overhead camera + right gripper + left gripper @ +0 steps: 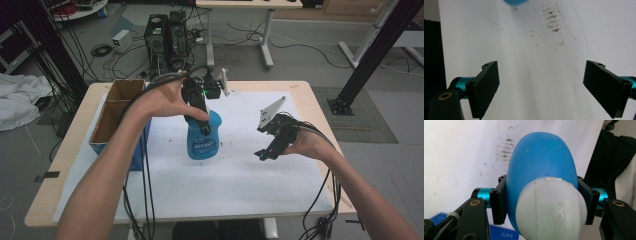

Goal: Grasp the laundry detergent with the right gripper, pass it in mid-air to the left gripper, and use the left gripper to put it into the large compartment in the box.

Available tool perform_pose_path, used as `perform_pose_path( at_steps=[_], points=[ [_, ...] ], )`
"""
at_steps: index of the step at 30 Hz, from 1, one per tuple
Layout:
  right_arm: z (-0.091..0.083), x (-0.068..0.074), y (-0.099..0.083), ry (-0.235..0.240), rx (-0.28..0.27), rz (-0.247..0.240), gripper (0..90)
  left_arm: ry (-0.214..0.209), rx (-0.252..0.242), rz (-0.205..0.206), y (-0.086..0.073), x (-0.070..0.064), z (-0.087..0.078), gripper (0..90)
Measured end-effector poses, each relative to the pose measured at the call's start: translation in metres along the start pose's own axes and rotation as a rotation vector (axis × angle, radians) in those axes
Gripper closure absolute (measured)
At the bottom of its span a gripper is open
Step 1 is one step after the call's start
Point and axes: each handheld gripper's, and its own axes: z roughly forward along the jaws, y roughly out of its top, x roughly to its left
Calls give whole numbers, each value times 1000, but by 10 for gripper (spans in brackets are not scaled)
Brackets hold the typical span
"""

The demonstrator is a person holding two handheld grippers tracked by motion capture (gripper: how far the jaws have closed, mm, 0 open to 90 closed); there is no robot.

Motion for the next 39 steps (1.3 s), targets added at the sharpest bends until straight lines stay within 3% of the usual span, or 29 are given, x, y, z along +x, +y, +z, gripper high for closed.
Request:
perform_pose_path(
  at_steps=[2, 3, 5, 6, 7, 8, 10, 15, 18, 22, 25, 31, 32, 34, 37, 39],
  points=[
    [-1, 0, -1, -4, 6, 1, 128, 0, 0, 0, 0, 0, 0, 381],
    [-4, -1, -6, -23, 21, 11, 128, 24, 2, -57, -6, 8, -23, 381],
    [-5, -1, -7, -28, 28, 14, 128, 24, 2, -57, -6, 8, -23, 381],
    [-5, -2, -10, -45, 42, 25, 128, 41, -7, -99, -10, 14, -38, 381],
    [-5, -2, -10, -45, 42, 25, 128, 41, -7, -99, -10, 14, -38, 381],
    [-5, -2, -12, -57, 59, 18, 128, 49, -6, -142, -15, 19, -51, 381],
    [-5, -2, -14, -66, 65, 26, 128, 56, -15, -181, -20, 24, -61, 382],
    [-6, -4, -17, -76, 72, 31, 128, 63, -22, -240, -34, 35, -82, 382],
    [-7, -4, -19, -83, 79, 38, 128, 91, -39, -289, -48, 43, -101, 382],
    [-7, -4, -21, -90, 78, 41, 128, 106, -44, -322, -62, 50, -113, 382],
    [-6, -3, -22, -89, 78, 43, 128, 119, -78, -387, -81, 57, -120, 382],
    [-6, -3, -24, -94, 87, 43, 128, 141, -102, -446, -107, 66, -130, 381],
    [-6, -3, -25, -96, 86, 49, 128, 154, -103, -477, -120, 71, -135, 381],
    [-6, -3, -25, -97, 88, 52, 128, 163, -113, -503, -129, 73, -139, 382],
    [-6, -3, -26, -98, 90, 49, 128, 171, -105, -532, -141, 76, -143, 382],
    [-5, -3, -25, -96, 89, 50, 128, 171, -105, -532, -141, 76, -143, 382]
  ],
)
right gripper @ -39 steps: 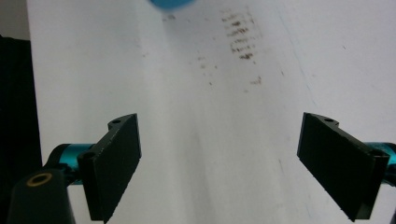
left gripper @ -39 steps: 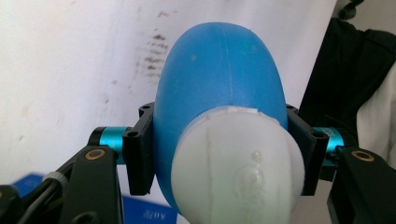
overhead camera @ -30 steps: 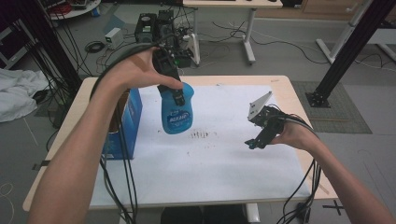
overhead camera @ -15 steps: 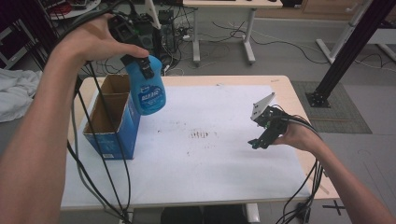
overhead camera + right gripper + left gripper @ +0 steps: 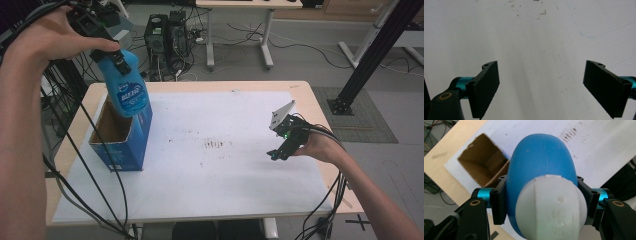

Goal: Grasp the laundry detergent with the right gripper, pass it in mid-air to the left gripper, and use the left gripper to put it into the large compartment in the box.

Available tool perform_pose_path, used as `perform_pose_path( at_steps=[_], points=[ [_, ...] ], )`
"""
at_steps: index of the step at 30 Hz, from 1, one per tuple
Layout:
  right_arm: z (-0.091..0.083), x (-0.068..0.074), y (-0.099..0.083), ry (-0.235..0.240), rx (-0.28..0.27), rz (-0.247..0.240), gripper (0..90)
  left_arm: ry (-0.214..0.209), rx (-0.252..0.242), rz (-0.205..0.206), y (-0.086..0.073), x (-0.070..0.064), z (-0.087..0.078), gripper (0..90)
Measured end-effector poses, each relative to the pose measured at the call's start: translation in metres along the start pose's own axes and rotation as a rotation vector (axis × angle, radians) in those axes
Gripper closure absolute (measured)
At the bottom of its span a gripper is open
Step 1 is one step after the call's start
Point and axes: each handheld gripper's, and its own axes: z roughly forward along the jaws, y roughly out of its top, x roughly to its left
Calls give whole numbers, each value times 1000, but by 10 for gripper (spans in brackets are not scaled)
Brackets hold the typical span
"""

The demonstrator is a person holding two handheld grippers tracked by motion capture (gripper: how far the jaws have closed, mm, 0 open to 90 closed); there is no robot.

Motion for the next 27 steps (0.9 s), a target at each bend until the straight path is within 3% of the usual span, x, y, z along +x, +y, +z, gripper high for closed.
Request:
perform_pose_path(
  at_steps=[8, 18, 27],
  points=[
    [4, 1, 2, -1, 12, -9, 128, 31, 17, -77, -17, 17, -2, 382],
    [2, 1, 0, -7, 12, -1, 128, 61, 49, -101, -24, 23, 5, 381],
    [4, 4, -1, -6, 18, -5, 128, 49, 66, -129, -29, 30, 24, 382]
  ],
)
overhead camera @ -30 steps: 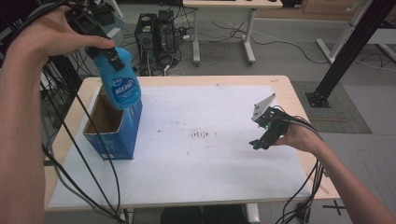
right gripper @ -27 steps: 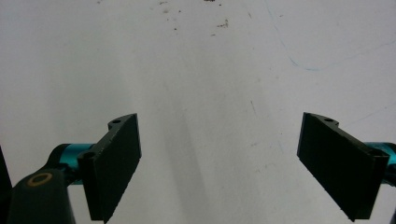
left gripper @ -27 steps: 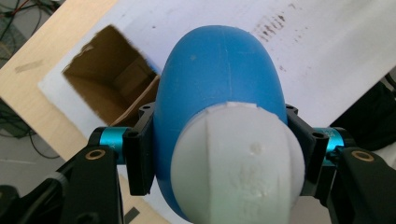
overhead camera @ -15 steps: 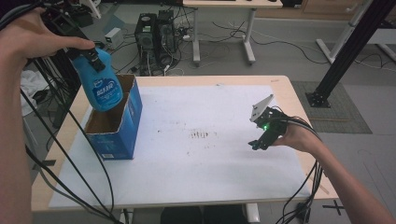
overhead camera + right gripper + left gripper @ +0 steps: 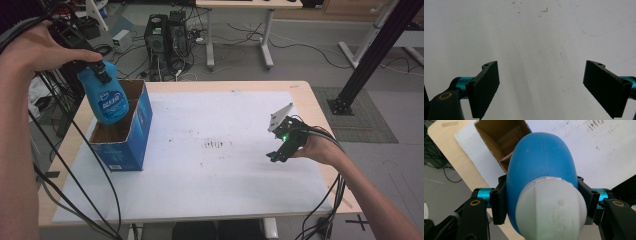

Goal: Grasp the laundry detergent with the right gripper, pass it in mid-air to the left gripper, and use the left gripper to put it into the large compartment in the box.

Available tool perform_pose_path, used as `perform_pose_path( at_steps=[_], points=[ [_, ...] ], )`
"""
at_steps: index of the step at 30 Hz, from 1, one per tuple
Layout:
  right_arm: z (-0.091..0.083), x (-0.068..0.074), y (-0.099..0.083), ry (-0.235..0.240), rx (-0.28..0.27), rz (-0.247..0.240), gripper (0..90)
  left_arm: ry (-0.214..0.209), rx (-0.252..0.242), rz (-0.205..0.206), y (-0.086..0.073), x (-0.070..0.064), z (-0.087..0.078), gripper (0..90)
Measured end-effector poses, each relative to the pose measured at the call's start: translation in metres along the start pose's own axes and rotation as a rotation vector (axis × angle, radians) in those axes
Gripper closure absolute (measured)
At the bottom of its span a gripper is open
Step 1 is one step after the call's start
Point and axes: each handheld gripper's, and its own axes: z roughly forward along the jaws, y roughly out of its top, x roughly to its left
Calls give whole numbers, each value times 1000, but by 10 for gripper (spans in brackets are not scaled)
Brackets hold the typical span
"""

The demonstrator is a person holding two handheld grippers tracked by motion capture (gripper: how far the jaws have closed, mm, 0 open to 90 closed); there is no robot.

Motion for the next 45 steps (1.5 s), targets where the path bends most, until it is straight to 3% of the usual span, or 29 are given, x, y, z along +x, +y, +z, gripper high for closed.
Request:
perform_pose_path(
  at_steps=[27, 38, 45],
  points=[
    [11, 4, -4, 17, 14, 13, 129, -47, 56, -8, -13, 8, 80, 381],
    [16, 5, -7, 23, 21, 12, 128, -59, 90, 22, -19, 9, 109, 381],
    [19, 6, -8, 25, 25, 17, 128, -67, 111, 70, -22, 9, 124, 381]
  ],
)
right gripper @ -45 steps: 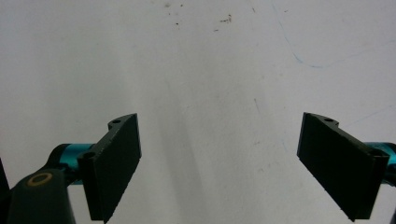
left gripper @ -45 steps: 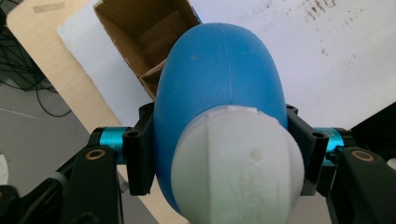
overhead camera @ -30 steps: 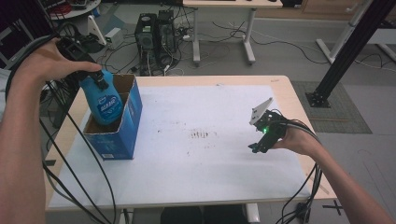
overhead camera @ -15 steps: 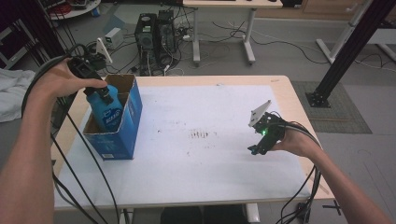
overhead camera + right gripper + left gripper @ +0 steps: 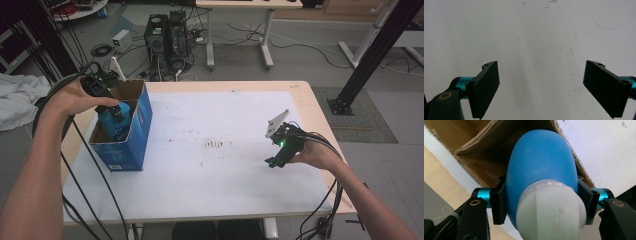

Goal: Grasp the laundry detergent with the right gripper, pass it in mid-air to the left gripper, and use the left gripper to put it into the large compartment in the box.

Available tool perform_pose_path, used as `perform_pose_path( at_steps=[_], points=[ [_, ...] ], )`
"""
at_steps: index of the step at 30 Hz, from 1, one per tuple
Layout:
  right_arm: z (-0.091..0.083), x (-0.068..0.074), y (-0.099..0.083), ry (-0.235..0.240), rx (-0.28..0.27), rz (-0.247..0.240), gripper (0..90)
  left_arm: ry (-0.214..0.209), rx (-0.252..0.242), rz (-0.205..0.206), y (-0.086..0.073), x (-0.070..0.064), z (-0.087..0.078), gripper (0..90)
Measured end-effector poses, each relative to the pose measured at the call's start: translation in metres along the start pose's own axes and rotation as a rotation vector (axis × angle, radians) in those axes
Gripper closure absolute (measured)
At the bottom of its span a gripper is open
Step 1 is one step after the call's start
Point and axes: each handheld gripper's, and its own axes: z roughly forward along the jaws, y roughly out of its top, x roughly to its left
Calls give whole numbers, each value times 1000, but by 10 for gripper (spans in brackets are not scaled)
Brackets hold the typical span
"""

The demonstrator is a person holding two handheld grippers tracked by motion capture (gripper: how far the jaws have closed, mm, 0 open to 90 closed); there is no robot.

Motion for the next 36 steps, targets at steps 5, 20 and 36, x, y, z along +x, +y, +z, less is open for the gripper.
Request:
perform_pose_path(
  at_steps=[5, 20, 36],
  points=[
    [2, 0, -1, 1, -1, 0, 128, -6, 3, 20, -2, 1, 9, 381],
    [6, 2, -4, 9, 5, 9, 128, 5, 4, 116, -5, -3, 23, 381],
    [7, 2, -5, 9, 4, 11, 128, 1, 13, 150, -8, -2, 33, 381]
  ],
)
